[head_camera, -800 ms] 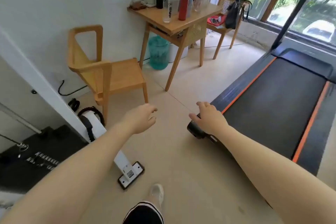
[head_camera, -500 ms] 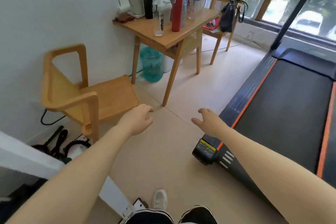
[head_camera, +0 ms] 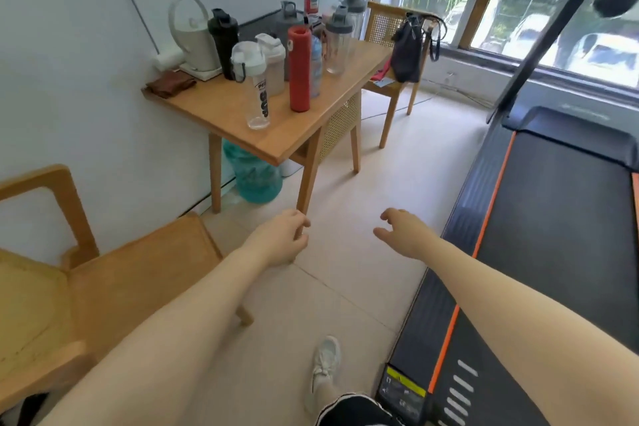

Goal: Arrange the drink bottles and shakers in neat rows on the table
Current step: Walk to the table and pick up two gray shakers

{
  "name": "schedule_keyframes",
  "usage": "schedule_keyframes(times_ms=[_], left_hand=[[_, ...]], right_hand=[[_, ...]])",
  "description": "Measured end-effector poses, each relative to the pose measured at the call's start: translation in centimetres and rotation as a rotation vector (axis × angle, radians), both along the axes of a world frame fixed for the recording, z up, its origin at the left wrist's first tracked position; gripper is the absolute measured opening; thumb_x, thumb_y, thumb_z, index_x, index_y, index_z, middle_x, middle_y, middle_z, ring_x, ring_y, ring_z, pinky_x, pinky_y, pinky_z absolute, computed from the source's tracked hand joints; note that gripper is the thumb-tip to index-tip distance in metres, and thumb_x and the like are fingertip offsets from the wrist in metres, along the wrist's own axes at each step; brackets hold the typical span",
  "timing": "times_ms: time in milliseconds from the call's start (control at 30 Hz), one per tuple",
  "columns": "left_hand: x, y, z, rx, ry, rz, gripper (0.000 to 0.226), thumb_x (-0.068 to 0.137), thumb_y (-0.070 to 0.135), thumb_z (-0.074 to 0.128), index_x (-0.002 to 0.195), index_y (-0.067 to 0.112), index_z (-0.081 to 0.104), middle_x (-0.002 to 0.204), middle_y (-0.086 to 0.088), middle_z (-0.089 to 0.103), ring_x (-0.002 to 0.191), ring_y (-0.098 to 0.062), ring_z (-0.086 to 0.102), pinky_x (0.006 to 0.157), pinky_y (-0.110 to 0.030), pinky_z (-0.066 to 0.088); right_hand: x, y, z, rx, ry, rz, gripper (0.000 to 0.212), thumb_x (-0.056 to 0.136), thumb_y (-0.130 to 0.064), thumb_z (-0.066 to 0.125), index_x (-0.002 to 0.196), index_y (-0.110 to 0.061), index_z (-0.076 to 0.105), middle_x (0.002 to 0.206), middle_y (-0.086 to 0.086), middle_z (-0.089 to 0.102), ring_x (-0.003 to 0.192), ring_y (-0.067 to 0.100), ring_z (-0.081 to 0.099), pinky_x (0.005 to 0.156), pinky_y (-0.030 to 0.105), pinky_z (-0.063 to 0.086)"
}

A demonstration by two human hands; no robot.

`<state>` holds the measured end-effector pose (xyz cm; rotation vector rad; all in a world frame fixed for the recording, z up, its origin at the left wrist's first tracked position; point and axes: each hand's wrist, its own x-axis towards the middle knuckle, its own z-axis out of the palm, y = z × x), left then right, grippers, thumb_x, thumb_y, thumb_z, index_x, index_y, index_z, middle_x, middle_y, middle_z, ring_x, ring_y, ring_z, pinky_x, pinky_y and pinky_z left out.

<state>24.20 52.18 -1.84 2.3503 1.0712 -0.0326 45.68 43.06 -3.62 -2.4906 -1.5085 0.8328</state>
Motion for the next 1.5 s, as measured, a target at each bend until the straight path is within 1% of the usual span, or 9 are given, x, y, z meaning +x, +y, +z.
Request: schedule_keyframes(times_ms=[133, 267, 400, 700, 800, 967, 1200, 1333, 1500], left_hand=[[7.5, 8.1, 0.7, -0.037, 0.056, -0.088, 0.035, 0.093, 0.024, 0.049, 0.128, 0.017, 0.05, 0.14, 0.002, 0.042, 0.124, -0.017, 0.048, 0.102, -0.033, 0.044], [14.3, 13.9, 1.3, -0.065, -0.069, -0.074, 0.036, 0.093, 0.023, 0.048, 0.129, 0.017, 0.049, 0.133, -0.003, 0.047, 0.113, -0.018, 0.052, 0.098, -0.035, 0.045], [20.6, 18.8, 1.2, -0.119, -0.148, -0.092, 0.039, 0.093, 0.022, 0.047, 0.132, 0.016, 0.046, 0.137, -0.001, 0.046, 0.117, -0.016, 0.051, 0.098, -0.031, 0.04], [35.1, 34.0, -2.5, -0.089, -0.046, -0.218, 0.038, 0.093, 0.021, 0.046, 0.13, 0.014, 0.047, 0.134, -0.004, 0.049, 0.119, -0.018, 0.049, 0.096, -0.028, 0.037], [40.3, 39.2, -1.6, -0.077, -0.018, -0.223, 0.037, 0.091, 0.024, 0.046, 0.127, 0.016, 0.05, 0.135, -0.002, 0.05, 0.12, -0.02, 0.049, 0.101, -0.034, 0.04], [48.3, 45.1, -0.3, -0.04, -0.033, -0.2, 0.034, 0.091, 0.023, 0.044, 0.123, 0.016, 0.052, 0.132, -0.001, 0.048, 0.111, -0.023, 0.054, 0.094, -0.039, 0.046], [54.1, 51.4, 0.0, -0.019, -0.118, -0.04, 0.034, 0.091, 0.013, 0.046, 0.124, 0.012, 0.053, 0.128, -0.002, 0.053, 0.108, -0.02, 0.053, 0.089, -0.029, 0.043], [55.3, 54.0, -0.2, -0.028, -0.065, 0.144, 0.036, 0.093, 0.016, 0.045, 0.129, 0.013, 0.05, 0.131, -0.003, 0.052, 0.111, -0.019, 0.052, 0.085, -0.024, 0.039], [57.2, 53.9, 0.6, -0.073, 0.004, 0.379, 0.039, 0.094, 0.02, 0.044, 0.133, 0.018, 0.046, 0.134, -0.003, 0.05, 0.112, -0.021, 0.053, 0.09, -0.029, 0.042]], right_hand=[[5.9, 6.7, 0.7, -0.042, -0.006, -0.015, 0.049, 0.096, -0.035, 0.042, 0.136, -0.008, 0.036, 0.14, 0.012, 0.041, 0.119, 0.028, 0.048, 0.093, 0.035, 0.04], [11.8, 12.0, 0.5, -0.031, 0.0, -0.09, 0.045, 0.096, -0.033, 0.041, 0.134, -0.008, 0.039, 0.14, 0.012, 0.044, 0.119, 0.028, 0.048, 0.097, 0.037, 0.04], [16.5, 16.4, -0.3, -0.066, 0.015, -0.129, 0.045, 0.095, -0.032, 0.042, 0.133, -0.009, 0.04, 0.138, 0.012, 0.045, 0.119, 0.028, 0.048, 0.098, 0.038, 0.042], [29.5, 31.3, -2.2, -0.086, -0.021, -0.118, 0.044, 0.095, -0.032, 0.043, 0.133, -0.01, 0.039, 0.136, 0.012, 0.045, 0.114, 0.028, 0.052, 0.094, 0.038, 0.045], [34.4, 36.6, -0.5, -0.111, -0.02, -0.109, 0.043, 0.095, -0.031, 0.043, 0.132, -0.01, 0.041, 0.135, 0.011, 0.047, 0.118, 0.027, 0.048, 0.091, 0.034, 0.041], [41.4, 44.4, 1.9, 0.023, 0.087, -0.072, 0.035, 0.093, -0.028, 0.045, 0.125, -0.014, 0.05, 0.127, 0.005, 0.055, 0.11, 0.021, 0.053, 0.082, 0.026, 0.041], [50.3, 56.3, 3.0, 0.029, 0.089, 0.216, 0.03, 0.094, -0.025, 0.046, 0.119, -0.012, 0.055, 0.123, 0.008, 0.06, 0.107, 0.025, 0.056, 0.094, 0.033, 0.045], [52.5, 63.9, 4.0, 0.035, 0.098, 0.507, 0.03, 0.095, -0.024, 0.045, 0.121, -0.013, 0.053, 0.121, 0.006, 0.059, 0.105, 0.024, 0.056, 0.088, 0.036, 0.05], [52.1, 69.8, 6.3, 0.187, 0.085, 0.925, 0.027, 0.094, -0.02, 0.046, 0.116, -0.011, 0.059, 0.116, 0.009, 0.065, 0.105, 0.027, 0.059, 0.089, 0.035, 0.046]])
